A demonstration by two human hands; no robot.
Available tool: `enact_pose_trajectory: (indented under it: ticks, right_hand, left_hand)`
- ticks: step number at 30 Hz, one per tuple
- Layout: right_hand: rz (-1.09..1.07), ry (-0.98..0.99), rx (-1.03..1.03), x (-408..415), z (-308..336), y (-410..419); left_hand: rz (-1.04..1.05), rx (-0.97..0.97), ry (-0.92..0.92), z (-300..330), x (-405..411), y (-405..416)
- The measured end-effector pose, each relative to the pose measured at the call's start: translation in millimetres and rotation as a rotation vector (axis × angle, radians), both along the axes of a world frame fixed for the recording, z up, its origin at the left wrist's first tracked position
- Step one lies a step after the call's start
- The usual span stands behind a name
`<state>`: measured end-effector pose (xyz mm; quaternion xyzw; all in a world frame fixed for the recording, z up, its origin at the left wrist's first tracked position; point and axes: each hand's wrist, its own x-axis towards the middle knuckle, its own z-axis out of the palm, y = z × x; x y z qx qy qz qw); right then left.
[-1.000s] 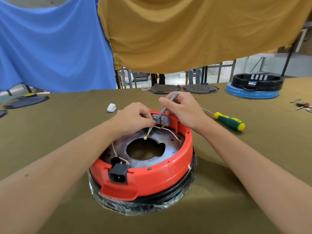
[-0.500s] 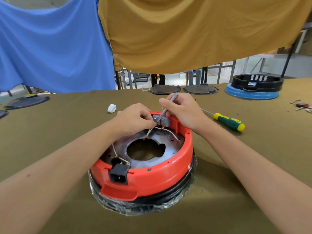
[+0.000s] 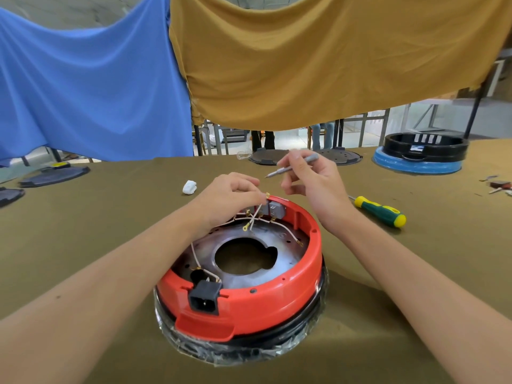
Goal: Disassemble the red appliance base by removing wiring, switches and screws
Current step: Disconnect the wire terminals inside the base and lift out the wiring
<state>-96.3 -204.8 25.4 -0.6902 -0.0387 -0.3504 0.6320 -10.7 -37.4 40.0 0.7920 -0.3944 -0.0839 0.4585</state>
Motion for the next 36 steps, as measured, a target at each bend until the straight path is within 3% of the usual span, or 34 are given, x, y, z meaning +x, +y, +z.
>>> enact_pose_trajectory:
  ticks: [5, 12, 16, 19, 23, 29, 32, 36]
  right_hand:
    - [0.082, 0.068, -0.103, -1, -2, 2]
    - [0.089, 0.139, -0.04, -5, -1, 3]
    - [0.111, 0.043, 0.385, 0, 5, -6]
    - [-0.086, 0.019, 0.552, 2, 8, -31]
    - [-0.395, 0.246, 0.202, 0, -1, -61]
    - [-0.548, 0.609, -0.317, -1, -15, -70]
    - [-0.622, 0.555, -0.43, -1, -15, -67]
    - [-0.467, 0.292, -0.267, 2, -12, -55]
  left_hand:
    - [-0.021, -0.049, -0.053, -2, 1, -2]
    - [-0.017, -0.099, -0.054, -1, 1, -2]
    - [0.077, -0.109, -0.095, -2, 4, -1]
    - [0.197, 0.002, -0.221, -5, 10, 1]
    - [0.272, 0.14, -0.245, -3, 16, 2]
    - [0.112, 0.337, -0.127, 13, 27, 19]
    - [0.068, 0.37, -0.17, 11, 31, 33]
    - [0.067, 0.341, -0.279, 0, 31, 37]
